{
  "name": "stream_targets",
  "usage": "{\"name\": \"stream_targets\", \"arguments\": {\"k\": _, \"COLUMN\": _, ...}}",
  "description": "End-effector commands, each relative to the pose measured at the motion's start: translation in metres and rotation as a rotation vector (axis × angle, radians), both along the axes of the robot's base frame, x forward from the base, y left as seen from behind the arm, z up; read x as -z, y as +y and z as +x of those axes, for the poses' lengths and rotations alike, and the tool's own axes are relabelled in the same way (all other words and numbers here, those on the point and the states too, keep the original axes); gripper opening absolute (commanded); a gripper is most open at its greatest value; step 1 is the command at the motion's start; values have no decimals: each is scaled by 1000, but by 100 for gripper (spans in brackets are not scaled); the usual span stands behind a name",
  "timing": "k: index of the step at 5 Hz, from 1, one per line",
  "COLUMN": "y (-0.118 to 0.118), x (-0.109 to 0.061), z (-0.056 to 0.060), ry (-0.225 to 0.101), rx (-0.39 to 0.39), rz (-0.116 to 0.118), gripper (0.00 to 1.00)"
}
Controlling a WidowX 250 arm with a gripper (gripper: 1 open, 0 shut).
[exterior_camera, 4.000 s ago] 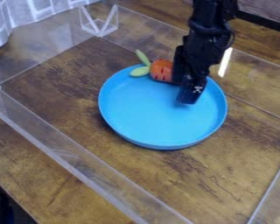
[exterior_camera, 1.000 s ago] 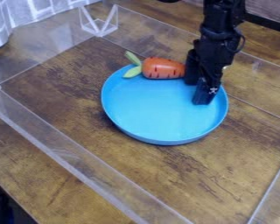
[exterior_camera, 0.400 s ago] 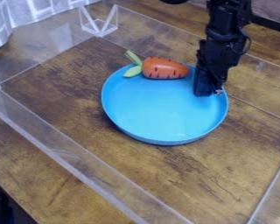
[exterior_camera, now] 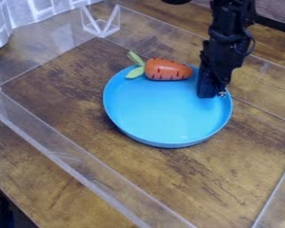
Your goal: Put the carrot in the blue tray
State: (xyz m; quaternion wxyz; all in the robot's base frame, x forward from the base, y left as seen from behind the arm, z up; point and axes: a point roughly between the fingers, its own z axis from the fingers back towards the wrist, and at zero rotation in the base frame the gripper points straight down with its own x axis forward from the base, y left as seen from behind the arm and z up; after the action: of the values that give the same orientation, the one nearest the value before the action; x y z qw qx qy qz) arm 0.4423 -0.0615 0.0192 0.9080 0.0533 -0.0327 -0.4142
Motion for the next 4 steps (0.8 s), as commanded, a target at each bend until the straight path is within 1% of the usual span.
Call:
{"name": "stream_targets", "arguments": {"k": 1, "y": 5, "x": 9, "z": -7, "ry": 17, "rx": 1, "rz": -2, "gripper": 0}}
{"name": "stream_targets", "arguments": {"k": 4, "y": 7, "x": 4, "z": -9, "ry": 12, "rx": -7, "rz": -20, "gripper": 0}}
